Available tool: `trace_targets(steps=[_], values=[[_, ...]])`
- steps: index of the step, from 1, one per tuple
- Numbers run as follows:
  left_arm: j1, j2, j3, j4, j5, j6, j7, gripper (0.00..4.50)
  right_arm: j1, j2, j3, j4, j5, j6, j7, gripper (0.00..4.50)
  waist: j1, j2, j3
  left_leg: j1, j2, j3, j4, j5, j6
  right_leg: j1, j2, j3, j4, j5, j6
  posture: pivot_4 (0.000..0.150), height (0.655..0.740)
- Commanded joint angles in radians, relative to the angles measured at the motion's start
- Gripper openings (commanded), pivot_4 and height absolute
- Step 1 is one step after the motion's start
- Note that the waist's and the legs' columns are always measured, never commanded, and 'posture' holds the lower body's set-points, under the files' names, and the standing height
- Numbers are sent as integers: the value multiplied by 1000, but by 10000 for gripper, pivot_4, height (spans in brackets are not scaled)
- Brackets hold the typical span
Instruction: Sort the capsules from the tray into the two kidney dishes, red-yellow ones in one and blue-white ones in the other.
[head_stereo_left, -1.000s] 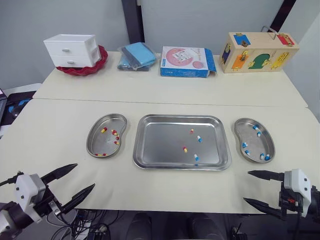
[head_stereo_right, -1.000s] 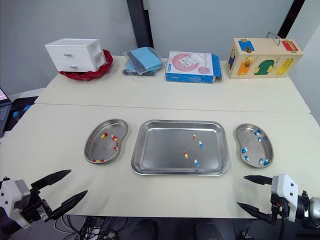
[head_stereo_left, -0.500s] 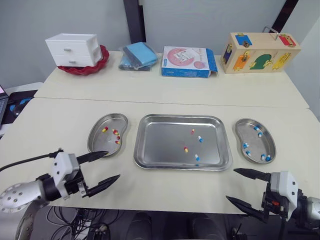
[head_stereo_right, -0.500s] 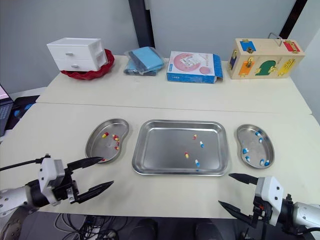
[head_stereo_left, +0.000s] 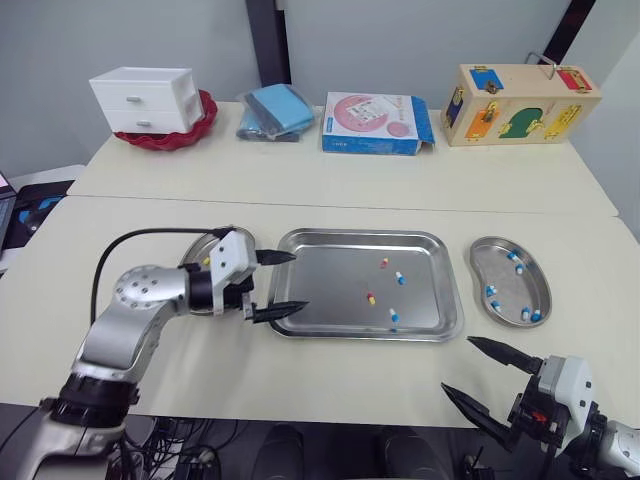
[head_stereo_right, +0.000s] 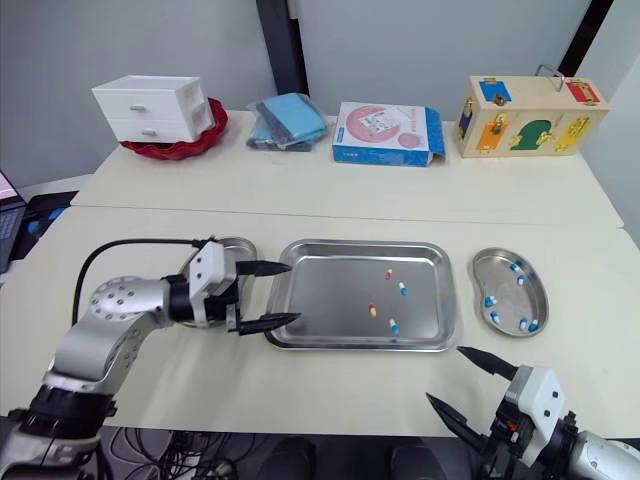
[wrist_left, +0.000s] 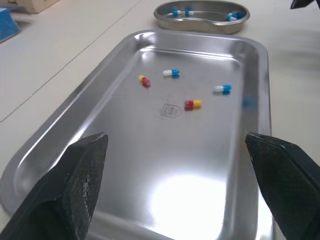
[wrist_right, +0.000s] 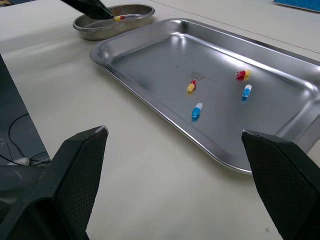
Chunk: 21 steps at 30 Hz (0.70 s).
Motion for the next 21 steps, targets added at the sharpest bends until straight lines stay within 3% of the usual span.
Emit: trace_targets(steps=[1,13,21], values=[[-83,-44,-74,55,45,-7,-36,45000,11,12,17,-46,-15,-33,-26,44776,-2,0,0,0,0,0,0,0,0,0,0,0,0,0,0,1500,7400],[-225,-234,-237,157,165,-5,-30,45000,50,54,69,-76,-58,-54,-108,44776,1,0,0,0,0,0,1,0,0,0,0,0,2,0,0,1500,7400],[-269,-286,-275,190,219,-1,-17,45000,70,62,71,-63,-66,-78,-121,44776,0,1,0,0,0,0,1,0,0,0,0,0,3,0,0,1500,7400]])
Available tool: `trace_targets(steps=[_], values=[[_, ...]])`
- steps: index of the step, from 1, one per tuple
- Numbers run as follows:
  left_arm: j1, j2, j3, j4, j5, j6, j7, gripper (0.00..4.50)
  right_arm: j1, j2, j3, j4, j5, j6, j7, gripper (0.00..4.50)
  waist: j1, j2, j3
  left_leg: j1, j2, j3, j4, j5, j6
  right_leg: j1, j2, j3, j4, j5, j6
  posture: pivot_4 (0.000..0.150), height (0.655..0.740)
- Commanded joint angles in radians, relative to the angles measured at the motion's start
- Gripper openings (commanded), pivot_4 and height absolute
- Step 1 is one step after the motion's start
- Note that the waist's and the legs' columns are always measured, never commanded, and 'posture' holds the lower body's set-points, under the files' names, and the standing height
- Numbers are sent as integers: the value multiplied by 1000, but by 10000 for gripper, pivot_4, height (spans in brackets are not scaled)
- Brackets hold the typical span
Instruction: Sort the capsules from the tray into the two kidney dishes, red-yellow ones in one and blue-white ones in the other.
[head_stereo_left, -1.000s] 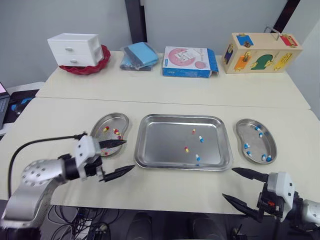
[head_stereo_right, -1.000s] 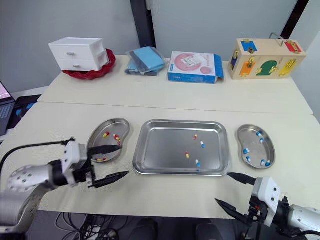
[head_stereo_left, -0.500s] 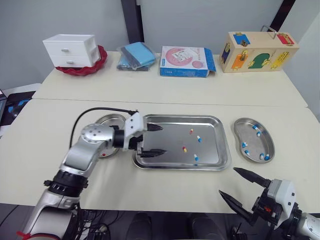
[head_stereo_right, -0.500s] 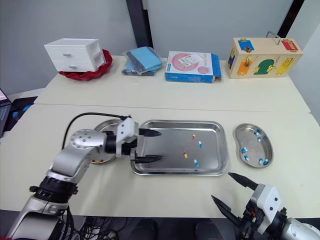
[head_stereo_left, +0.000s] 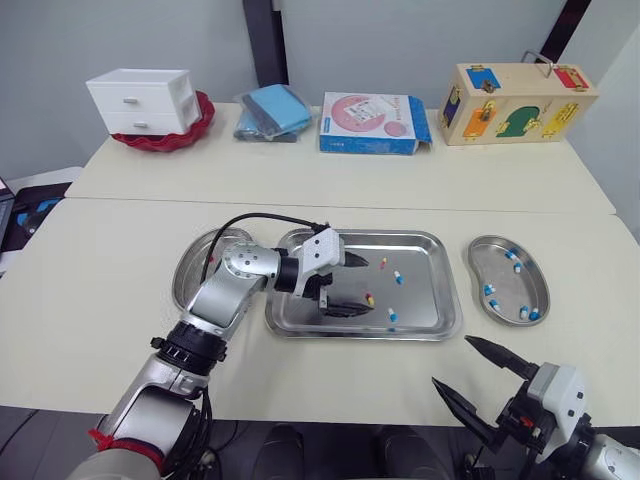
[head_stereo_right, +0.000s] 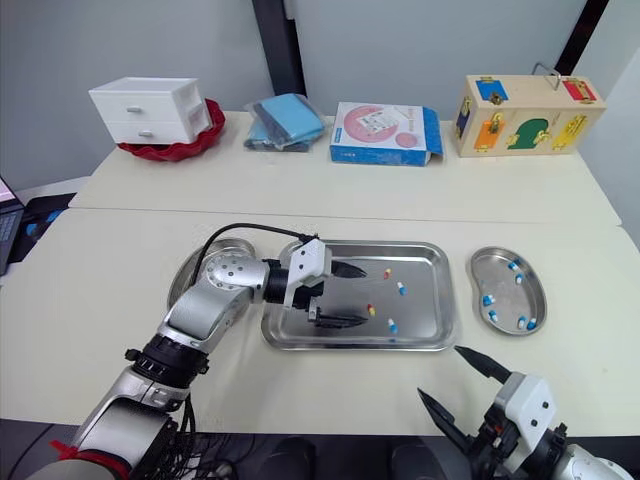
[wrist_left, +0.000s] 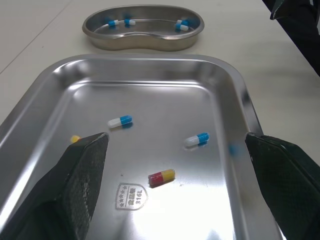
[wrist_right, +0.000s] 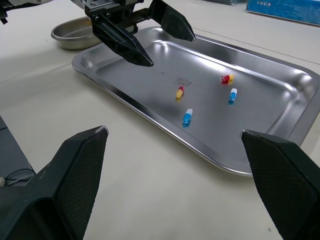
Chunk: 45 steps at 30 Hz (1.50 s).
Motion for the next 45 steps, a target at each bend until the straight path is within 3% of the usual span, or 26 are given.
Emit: trace_targets(steps=[1,15,23,26,38,45], values=[[-38,-25,-28,21,60,-12,36,45000,16,5,-6,-16,0,-35,-8,44776,1,0,0,0,0,0,0,0,0,0,0,0,0,0,0,1500,7400],[-52,-71,-109,113,233,-50,116,45000,15,3,22,-22,-14,-33,-46,44776,1,0,0,0,0,0,0,0,0,0,0,0,1,0,0,1500,7400],[-72,-114,-112,184,257,-76,125,45000,18,8,30,-7,-21,-49,-55,44776,2,0,0,0,0,0,1,0,0,0,0,0,1,0,0,1500,7400],[-73,-119,-116,196,263,-84,121,39269,27,11,33,3,-27,-65,-52,45000,2,0,0,0,0,0,1,0,0,0,0,0,1,0,0,1500,7400],[-77,-106,-117,203,288,-82,100,1485,44,15,39,60,-43,-134,-41,45000,2,0,0,1,0,0,1,0,0,0,0,0,1,0,0,1500,7400],[-72,-92,-114,192,292,-84,78,1485,44,11,45,71,-47,-149,-43,45000,2,1,-1,1,0,0,1,0,0,1,0,0,1,0,0,1500,7400]])
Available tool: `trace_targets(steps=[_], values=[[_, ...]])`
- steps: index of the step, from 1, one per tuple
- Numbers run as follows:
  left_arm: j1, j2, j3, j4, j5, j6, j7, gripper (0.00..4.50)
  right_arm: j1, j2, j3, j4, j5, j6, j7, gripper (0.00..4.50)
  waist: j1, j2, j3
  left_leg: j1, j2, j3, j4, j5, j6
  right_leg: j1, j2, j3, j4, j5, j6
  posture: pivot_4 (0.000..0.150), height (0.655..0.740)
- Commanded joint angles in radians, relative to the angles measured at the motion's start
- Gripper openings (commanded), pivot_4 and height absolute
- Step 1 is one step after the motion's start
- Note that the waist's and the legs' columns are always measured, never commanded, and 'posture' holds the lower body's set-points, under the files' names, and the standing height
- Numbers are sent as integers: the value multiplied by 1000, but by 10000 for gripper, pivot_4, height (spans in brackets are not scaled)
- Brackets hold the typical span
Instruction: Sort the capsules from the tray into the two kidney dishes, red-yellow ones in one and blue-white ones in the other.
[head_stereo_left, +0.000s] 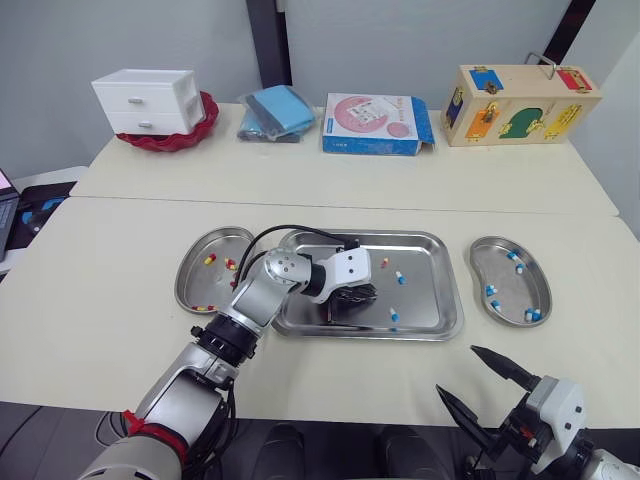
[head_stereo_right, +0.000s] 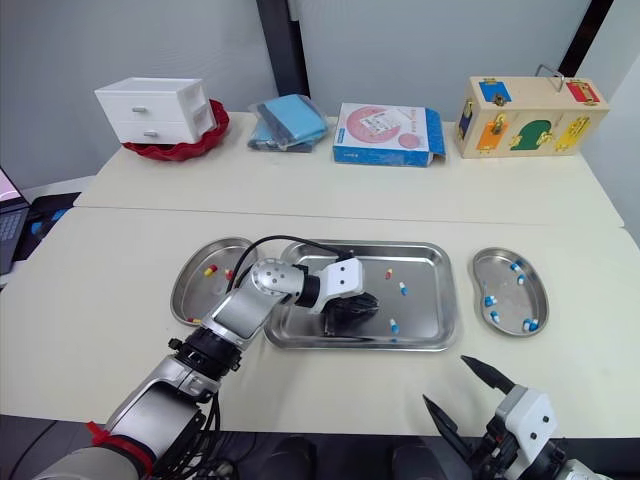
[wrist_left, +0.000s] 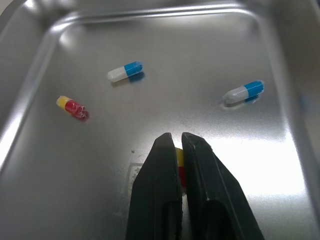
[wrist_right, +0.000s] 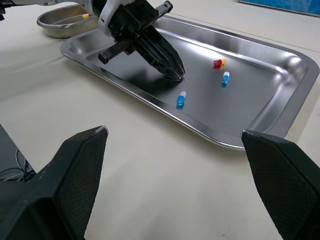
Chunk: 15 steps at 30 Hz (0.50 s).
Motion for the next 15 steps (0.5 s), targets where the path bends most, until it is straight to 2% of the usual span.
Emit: trace_targets(steps=[1,8,15], values=[[3,16,-4,-8,7,-5,-19,1485,0,0,0,-9,-4,-26,-1,45000,0,0,0,0,0,0,0,0,0,0,0,0,0,0,0,1500,7400],[-19,30,44,-45,-43,35,-50,1485,-8,-6,11,-6,-6,-36,7,45000,0,0,0,0,0,0,0,0,0,0,0,0,0,0,0,1500,7400],[-3,146,103,-175,-103,123,-121,1485,-18,-48,27,-11,1,-52,63,45000,-1,0,0,0,0,0,0,0,0,0,0,0,0,0,0,1500,7400]])
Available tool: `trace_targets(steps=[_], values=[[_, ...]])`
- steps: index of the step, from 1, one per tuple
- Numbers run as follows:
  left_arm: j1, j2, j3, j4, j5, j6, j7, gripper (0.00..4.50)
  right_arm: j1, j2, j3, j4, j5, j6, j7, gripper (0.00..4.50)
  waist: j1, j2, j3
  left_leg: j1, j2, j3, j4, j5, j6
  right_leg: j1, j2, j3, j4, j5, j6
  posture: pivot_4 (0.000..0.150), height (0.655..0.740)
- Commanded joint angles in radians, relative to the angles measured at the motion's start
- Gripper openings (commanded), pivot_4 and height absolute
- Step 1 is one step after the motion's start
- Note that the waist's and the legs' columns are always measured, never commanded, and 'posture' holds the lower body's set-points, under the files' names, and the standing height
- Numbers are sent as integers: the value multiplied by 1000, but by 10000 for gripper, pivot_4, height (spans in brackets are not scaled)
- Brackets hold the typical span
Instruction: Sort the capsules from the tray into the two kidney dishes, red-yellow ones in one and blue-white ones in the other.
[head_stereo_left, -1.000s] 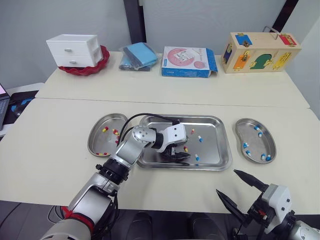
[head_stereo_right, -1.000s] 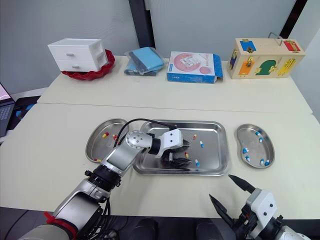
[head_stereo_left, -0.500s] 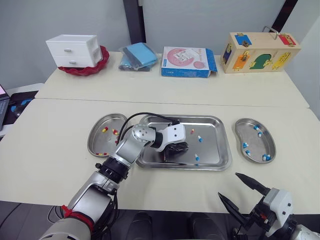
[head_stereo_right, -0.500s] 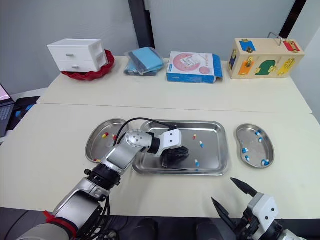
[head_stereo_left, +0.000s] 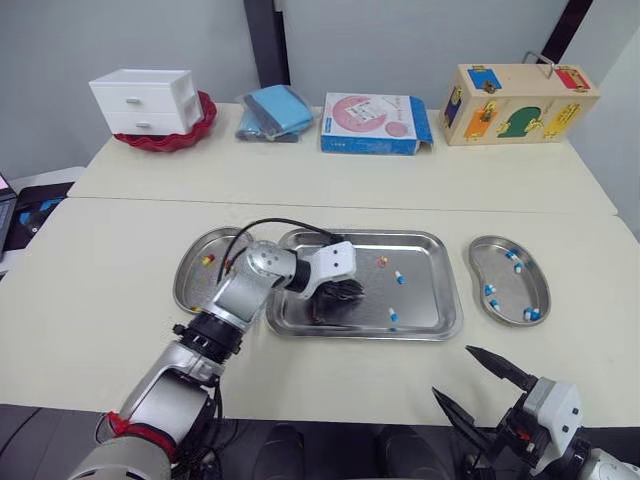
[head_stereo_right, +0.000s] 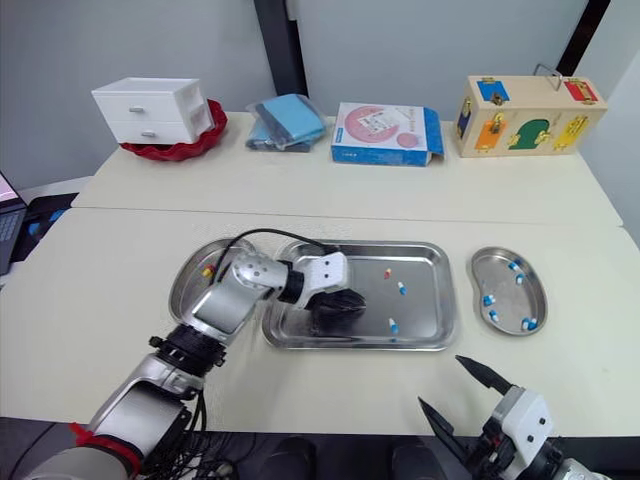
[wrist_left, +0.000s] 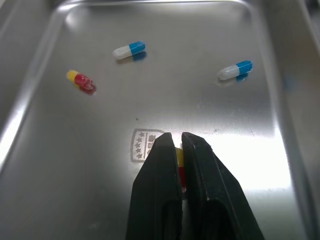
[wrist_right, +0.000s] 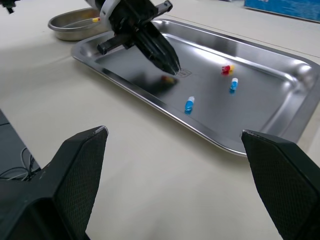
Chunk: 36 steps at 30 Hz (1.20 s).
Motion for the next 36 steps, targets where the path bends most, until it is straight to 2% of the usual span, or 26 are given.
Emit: trace_targets(steps=[1,9,13,19,24,33,36], values=[[1,59,51,-90,-44,43,-39,1485,-9,-36,5,-17,9,-21,38,45000,0,0,0,0,0,0,0,0,0,0,0,0,0,0,0,1500,7400],[51,195,182,-202,-111,208,1,1485,-50,-129,36,-12,44,3,128,45000,0,0,0,0,0,0,0,0,0,0,0,0,0,0,0,1500,7400],[120,306,295,-252,-127,280,52,1485,-114,-164,41,-24,80,63,140,45000,-3,0,0,0,1,0,0,0,0,0,0,0,0,0,0,1500,7400],[232,425,434,-230,-133,301,119,1485,-166,-192,22,-23,129,117,149,45000,-1,0,0,0,1,0,0,0,0,0,0,0,0,0,0,1500,7400],[278,451,485,-209,-152,295,158,1485,-206,-204,13,-20,158,150,159,45000,4,-1,0,0,1,-1,0,0,0,0,0,-1,0,0,0,1500,7400],[273,449,474,-202,-165,306,190,1485,-226,-210,-3,-14,173,166,174,45000,2,-1,0,0,1,-1,0,0,0,-1,0,-1,0,0,0,1500,7400],[272,444,473,-198,-169,312,199,8258,-222,-209,-6,-15,170,166,173,45000,1,-1,0,0,1,-1,0,0,0,-1,0,-1,1,0,0,1500,7400]])
